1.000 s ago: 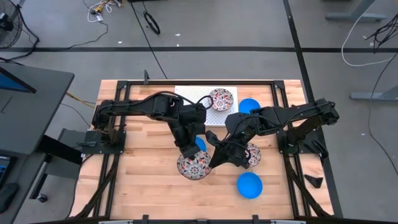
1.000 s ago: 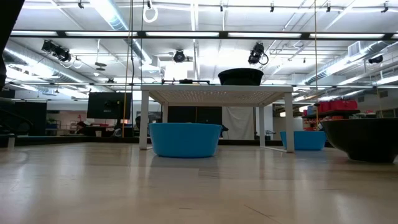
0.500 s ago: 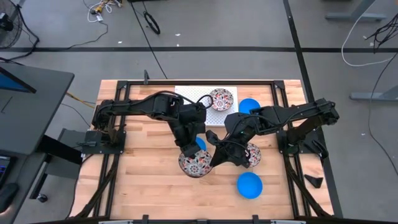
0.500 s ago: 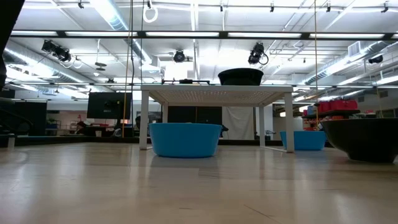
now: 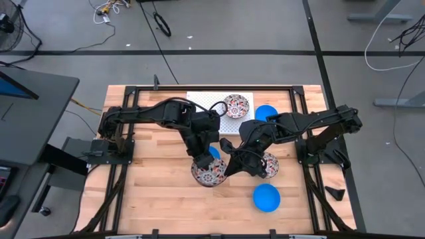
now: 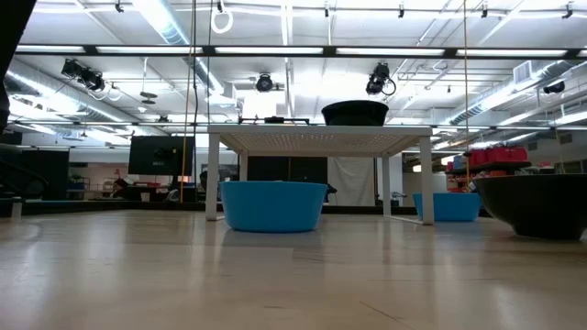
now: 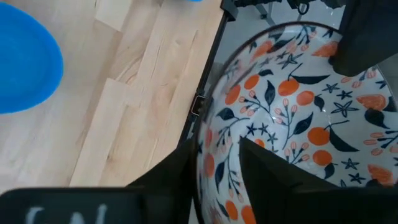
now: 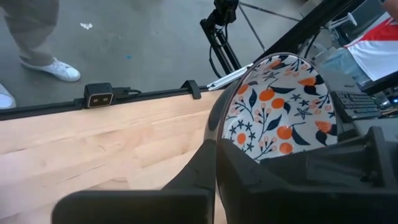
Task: Pick & Place Mini bowls
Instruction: Stack the left white patterned bowl on top of the other white patterned bowl on the shelf
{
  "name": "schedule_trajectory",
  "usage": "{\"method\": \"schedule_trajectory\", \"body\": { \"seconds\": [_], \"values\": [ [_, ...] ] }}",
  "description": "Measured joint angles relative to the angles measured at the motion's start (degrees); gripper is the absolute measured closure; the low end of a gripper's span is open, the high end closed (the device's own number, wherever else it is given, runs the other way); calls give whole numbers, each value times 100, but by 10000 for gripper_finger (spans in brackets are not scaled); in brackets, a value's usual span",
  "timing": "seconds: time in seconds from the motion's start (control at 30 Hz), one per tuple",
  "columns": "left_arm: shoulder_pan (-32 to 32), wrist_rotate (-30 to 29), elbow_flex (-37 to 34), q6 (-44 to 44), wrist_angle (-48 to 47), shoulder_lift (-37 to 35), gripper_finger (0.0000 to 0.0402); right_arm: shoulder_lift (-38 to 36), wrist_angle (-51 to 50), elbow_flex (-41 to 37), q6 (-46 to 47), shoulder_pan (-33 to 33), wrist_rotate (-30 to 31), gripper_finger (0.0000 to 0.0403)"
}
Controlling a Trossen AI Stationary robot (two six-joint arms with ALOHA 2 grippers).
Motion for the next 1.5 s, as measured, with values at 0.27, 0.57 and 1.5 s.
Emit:
{"method": "schedule_trajectory", "body": {
  "seconds": [0.27, 0.57, 1.5],
  "values": [
    [27, -46, 0, 2, -115, 0, 219, -2, -40, 0, 110, -7, 28, 394],
    [38, 208, 0, 2, -116, 0, 213, -5, -104, 0, 106, -2, 7, 398],
    [880, 565, 7, -258, -434, -66, 219, 5, -1098, -3, -10, -48, 318, 400]
  ]
}}
